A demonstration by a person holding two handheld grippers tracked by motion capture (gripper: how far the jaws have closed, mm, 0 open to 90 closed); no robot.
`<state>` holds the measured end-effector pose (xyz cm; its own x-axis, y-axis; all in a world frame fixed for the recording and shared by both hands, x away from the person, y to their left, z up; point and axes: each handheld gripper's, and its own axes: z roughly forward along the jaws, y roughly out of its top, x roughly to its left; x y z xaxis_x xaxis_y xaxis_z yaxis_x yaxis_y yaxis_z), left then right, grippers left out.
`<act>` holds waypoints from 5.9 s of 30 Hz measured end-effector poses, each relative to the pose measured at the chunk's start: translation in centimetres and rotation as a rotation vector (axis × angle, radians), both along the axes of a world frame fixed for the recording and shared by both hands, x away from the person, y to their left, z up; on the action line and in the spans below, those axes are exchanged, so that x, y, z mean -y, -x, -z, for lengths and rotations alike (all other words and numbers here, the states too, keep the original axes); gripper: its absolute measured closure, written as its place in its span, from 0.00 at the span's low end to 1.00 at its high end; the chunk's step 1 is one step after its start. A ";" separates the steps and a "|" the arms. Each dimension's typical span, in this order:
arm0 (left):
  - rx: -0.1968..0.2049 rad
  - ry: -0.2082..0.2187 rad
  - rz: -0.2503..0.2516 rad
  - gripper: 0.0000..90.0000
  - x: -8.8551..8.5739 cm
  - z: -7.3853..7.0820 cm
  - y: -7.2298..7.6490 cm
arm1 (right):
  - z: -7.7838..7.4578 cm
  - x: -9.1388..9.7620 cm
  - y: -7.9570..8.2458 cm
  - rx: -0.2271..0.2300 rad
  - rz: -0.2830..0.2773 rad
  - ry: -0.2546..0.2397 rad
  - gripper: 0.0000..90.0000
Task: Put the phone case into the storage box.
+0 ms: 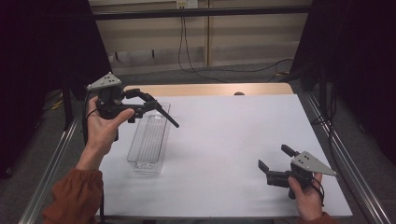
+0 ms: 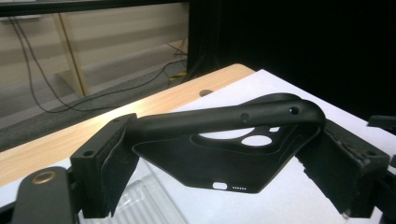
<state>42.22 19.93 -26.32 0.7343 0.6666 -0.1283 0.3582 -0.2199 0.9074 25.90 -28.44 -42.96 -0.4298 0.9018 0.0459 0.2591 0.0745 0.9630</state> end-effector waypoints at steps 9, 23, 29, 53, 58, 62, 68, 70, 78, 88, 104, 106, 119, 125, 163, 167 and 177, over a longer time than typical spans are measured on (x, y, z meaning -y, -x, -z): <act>-0.008 -0.019 -0.071 0.16 -1.1 0.2 -1.3 | 0.0 0.0 0.0 0.002 -0.001 -0.004 0.00; -0.005 -0.063 -0.131 0.16 -1.3 -0.1 -2.8 | 0.0 0.0 0.0 -0.004 -0.007 -0.004 0.00; -0.019 -0.077 -0.151 0.16 -1.3 0.3 -3.8 | 0.0 0.0 0.0 -0.004 -0.005 -0.008 0.00; -0.065 -0.178 -0.230 0.16 -0.4 2.0 -7.2 | 0.1 -0.2 0.0 -0.007 -0.016 -0.009 0.00; -0.072 -0.194 -0.239 0.16 0.0 2.5 -7.6 | 0.2 -0.1 0.1 -0.011 -0.021 -0.011 0.00; -0.075 -0.202 -0.247 0.16 0.3 2.8 -8.0 | 0.2 -0.1 0.1 -0.011 -0.019 -0.014 0.00; -0.082 -0.213 -0.256 0.16 0.6 3.2 -8.3 | 0.2 -0.1 0.1 -0.014 -0.025 -0.015 0.00; -0.086 -0.208 -0.260 0.16 0.6 3.4 -8.5 | 0.2 -0.1 0.1 -0.015 -0.024 -0.015 0.00; -0.094 -0.225 -0.290 0.16 1.2 3.9 -8.8 | 0.2 -0.1 0.0 -0.014 -0.024 -0.011 0.00; -0.112 -0.240 -0.353 0.16 1.9 4.6 -9.2 | 0.2 -0.1 0.0 -0.014 -0.024 -0.011 0.00; -0.117 -0.243 -0.406 0.16 3.3 5.3 -9.3 | 0.2 -0.1 0.1 -0.015 -0.026 -0.011 0.00; -0.114 -0.249 -0.412 0.16 3.5 5.5 -9.4 | 0.2 -0.1 0.1 -0.015 -0.027 -0.011 0.00; -0.135 -0.259 -0.474 0.16 3.8 6.2 -9.9 | 0.2 -0.1 0.1 -0.016 -0.025 -0.013 0.00; -0.147 -0.261 -0.502 0.16 4.0 6.5 -10.2 | 0.3 -0.2 0.0 -0.018 -0.026 -0.012 0.00; -0.151 -0.292 -0.563 0.13 5.4 8.3 -11.4 | 0.4 -0.2 0.0 -0.023 -0.032 -0.009 0.00; -0.147 -0.295 -0.557 0.13 5.5 8.4 -11.5 | 0.4 -0.2 0.0 -0.029 -0.036 -0.006 0.00; -0.129 -0.310 -0.538 0.14 6.4 8.7 -11.8 | 0.4 -0.2 0.1 -0.032 -0.041 -0.011 0.00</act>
